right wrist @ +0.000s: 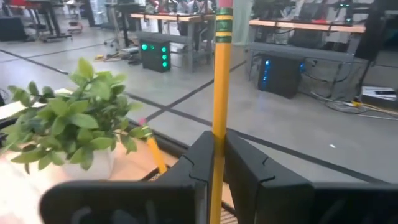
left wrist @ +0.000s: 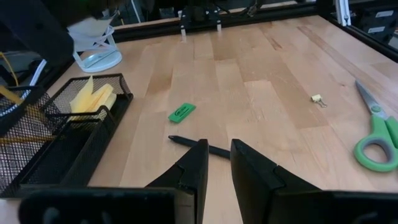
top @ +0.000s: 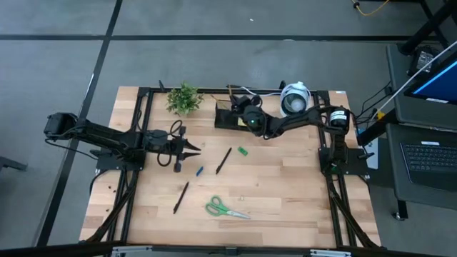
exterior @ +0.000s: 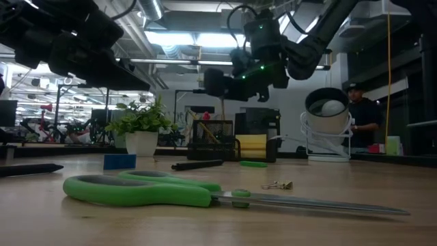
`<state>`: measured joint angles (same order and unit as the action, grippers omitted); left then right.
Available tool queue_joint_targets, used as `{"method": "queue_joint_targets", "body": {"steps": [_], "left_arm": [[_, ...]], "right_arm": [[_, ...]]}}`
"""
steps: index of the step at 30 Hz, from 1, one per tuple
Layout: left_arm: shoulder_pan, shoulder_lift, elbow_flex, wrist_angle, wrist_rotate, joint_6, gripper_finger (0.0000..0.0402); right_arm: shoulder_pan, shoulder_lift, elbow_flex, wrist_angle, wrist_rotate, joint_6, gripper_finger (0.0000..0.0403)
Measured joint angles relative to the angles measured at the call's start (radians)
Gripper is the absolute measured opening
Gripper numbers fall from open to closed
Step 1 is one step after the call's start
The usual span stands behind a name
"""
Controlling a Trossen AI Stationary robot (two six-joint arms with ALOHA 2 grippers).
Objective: Pick and place office supplies into organizer
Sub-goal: Put the yellow pencil into the black organizer, then put the blue eraser into the black organizer
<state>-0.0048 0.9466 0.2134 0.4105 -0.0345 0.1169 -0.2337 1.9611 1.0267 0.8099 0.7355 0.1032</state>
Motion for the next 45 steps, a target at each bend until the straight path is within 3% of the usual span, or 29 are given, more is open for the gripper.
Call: {"method": "queue_joint_targets", "body": {"steps": [21, 36, 45], "left_arm": [[0.000, 0.000, 0.000, 0.023, 0.000, 0.000, 0.0063], [0.000, 0.000, 0.000, 0.028, 0.000, -0.012, 0.0063], [0.000, 0.000, 0.000, 0.031, 0.000, 0.025, 0.0063]], "right_arm": [[-0.002, 0.052, 0.005, 0.056, -0.109, -0.006, 0.0038], [-0.011, 0.052, 0.005, 0.091, -0.156, -0.005, 0.0101], [0.032, -0.008, 0.006, 0.110, -0.153, -0.121, 0.0100]]}}
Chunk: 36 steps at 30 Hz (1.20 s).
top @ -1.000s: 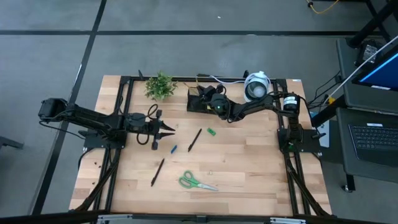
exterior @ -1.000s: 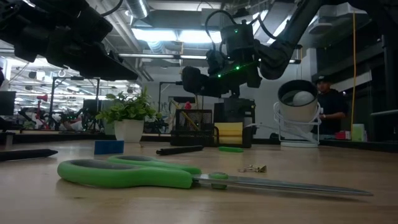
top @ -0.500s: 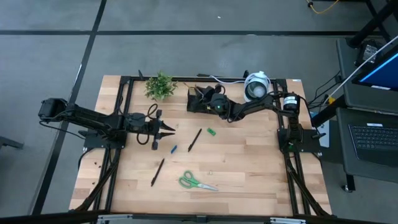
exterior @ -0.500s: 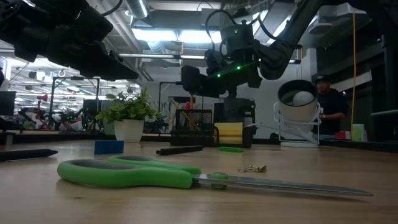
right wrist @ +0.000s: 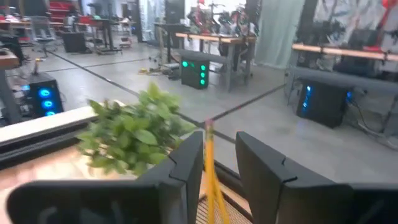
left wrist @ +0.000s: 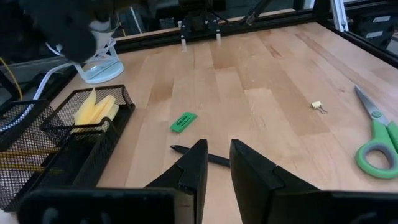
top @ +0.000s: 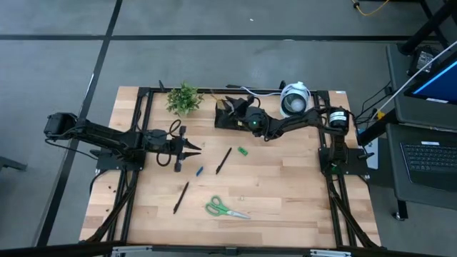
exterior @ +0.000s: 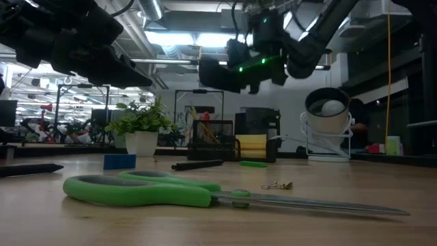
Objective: Pick and place office supplies into organizer
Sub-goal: Put the blue eraser into the black organizer
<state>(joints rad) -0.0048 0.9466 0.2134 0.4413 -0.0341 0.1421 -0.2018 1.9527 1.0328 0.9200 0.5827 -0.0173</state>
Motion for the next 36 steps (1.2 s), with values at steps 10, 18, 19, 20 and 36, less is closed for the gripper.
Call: {"method": "queue_joint_targets", "body": {"steps": [10, 18, 19, 20, 36], "left_arm": [[-0.052, -0.001, 0.000, 0.025, 0.019, -0.059, 0.0059], [-0.196, -0.002, 0.000, 0.065, 0.018, -0.129, 0.0026], [-0.215, -0.002, 0.000, 0.065, 0.015, -0.129, 0.0021], [-0.233, -0.002, 0.000, 0.065, 0.006, -0.129, 0.0017], [-0.343, -0.002, 0.000, 0.073, -0.089, -0.190, 0.0014]], "right_arm": [[0.127, -0.156, 0.000, -0.160, 0.000, -0.054, 0.0091], [0.273, -0.229, 0.000, -0.470, -0.001, 0.093, 0.0008], [0.295, -0.230, 0.000, -0.491, -0.001, 0.100, 0.0009], [0.316, -0.230, 0.000, -0.507, -0.001, 0.112, 0.0012], [0.507, -0.238, 0.000, -0.617, 0.000, 0.067, 0.0016]]}}
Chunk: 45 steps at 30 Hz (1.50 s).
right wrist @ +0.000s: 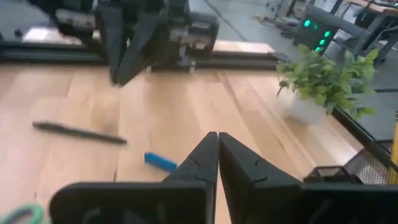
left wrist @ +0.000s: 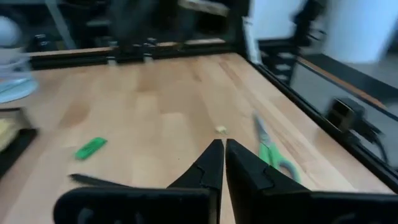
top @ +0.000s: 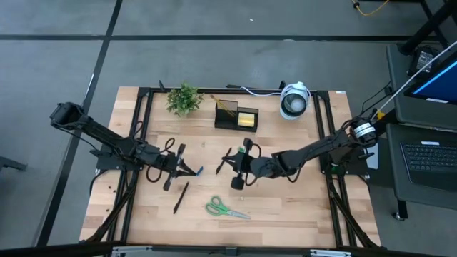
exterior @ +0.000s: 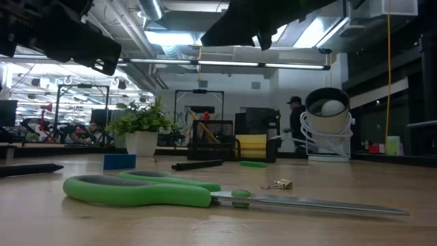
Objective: Pick and place office supplies into organizer
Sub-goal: Put the blue eraser into the black organizer
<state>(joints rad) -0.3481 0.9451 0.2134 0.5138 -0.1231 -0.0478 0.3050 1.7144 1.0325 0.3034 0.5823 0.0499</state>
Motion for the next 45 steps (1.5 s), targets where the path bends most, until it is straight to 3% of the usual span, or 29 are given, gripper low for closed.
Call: {"method": "queue_joint_targets", "body": {"steps": [5, 10, 17, 26, 33, 39, 45], "left_arm": [[0.000, 0.000, 0.000, 0.050, -0.156, -0.086, 0.0028], [-0.006, 0.001, 0.000, 0.062, -0.172, -0.080, 0.0047], [-0.054, 0.001, 0.000, 0.060, -0.177, -0.072, 0.0056], [-0.126, 0.001, 0.001, 0.058, -0.322, -0.073, 0.0057], [-0.163, 0.061, 0.111, -0.122, -0.438, -0.086, 0.0057], [-0.161, 0.184, 0.191, -0.181, -0.460, -0.093, 0.0062], [-0.161, 0.290, 0.299, -0.357, -0.523, -0.208, 0.0079]], "right_arm": [[0.002, -0.009, -0.002, -0.081, -0.024, 0.056, 0.0007], [0.002, -0.009, -0.025, -0.093, -0.084, 0.099, 0.0021], [0.032, -0.001, -0.056, -0.031, -0.138, 0.186, 0.0005], [0.056, -0.075, -0.059, -0.087, -0.107, 0.154, 0.0017], [0.053, -0.151, -0.199, -0.031, -0.060, 0.208, 0.0011], [0.053, -0.252, -0.303, 0.069, -0.060, 0.164, 0.0024], [0.053, -0.288, -0.349, 0.066, -0.061, 0.128, 0.0025]]}}
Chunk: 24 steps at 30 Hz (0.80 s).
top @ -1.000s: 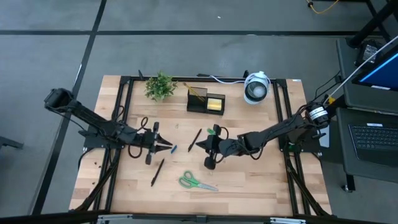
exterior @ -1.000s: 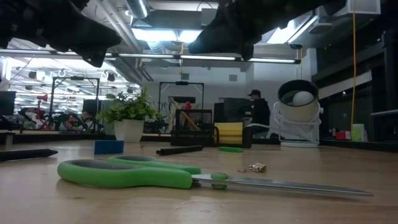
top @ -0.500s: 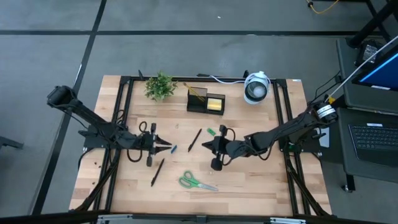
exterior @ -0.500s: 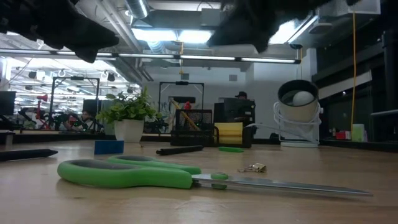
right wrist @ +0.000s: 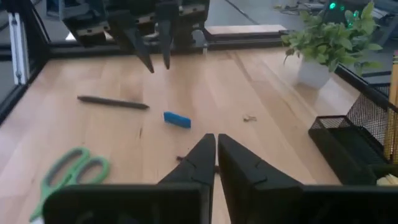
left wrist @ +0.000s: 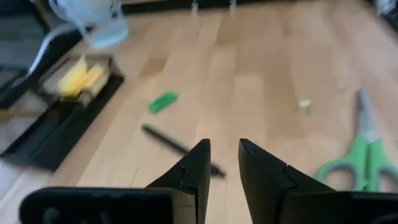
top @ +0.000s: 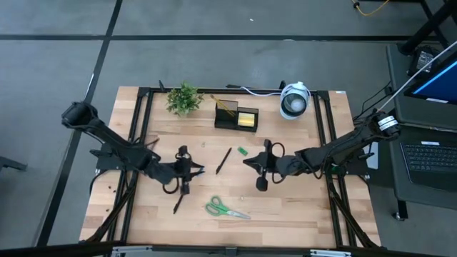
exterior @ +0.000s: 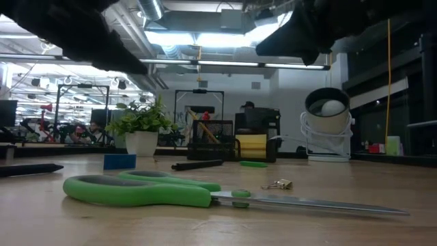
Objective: Pick and place office supplies into organizer
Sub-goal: Put the blue eraser into the black organizer
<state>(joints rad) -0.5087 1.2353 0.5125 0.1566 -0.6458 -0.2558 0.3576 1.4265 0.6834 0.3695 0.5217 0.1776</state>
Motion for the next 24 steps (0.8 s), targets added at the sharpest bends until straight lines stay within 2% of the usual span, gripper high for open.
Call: {"method": "queue_joint_targets", "body": {"steps": [3, 8, 14, 22, 24], "left_arm": [[0.000, 0.044, 0.081, -0.150, -0.001, -0.078, 0.0087], [-0.004, 0.107, 0.194, -0.320, 0.072, -0.188, 0.0100], [-0.002, 0.174, 0.272, -0.508, 0.089, -0.333, 0.0122], [0.055, 0.240, 0.274, -0.550, 0.130, -0.545, 0.0132], [0.072, 0.258, 0.274, -0.551, 0.170, -0.578, 0.0132]], "right_arm": [[-0.008, 0.000, -0.002, -0.001, 0.000, -0.034, 0.0025], [-0.019, 0.000, -0.003, -0.003, 0.000, -0.058, 0.0025], [-0.020, 0.000, -0.003, -0.070, -0.001, -0.057, 0.0025], [-0.020, 0.000, -0.003, -0.088, -0.001, -0.079, 0.0025], [-0.020, 0.000, -0.003, -0.088, -0.001, -0.080, 0.0025]]}}
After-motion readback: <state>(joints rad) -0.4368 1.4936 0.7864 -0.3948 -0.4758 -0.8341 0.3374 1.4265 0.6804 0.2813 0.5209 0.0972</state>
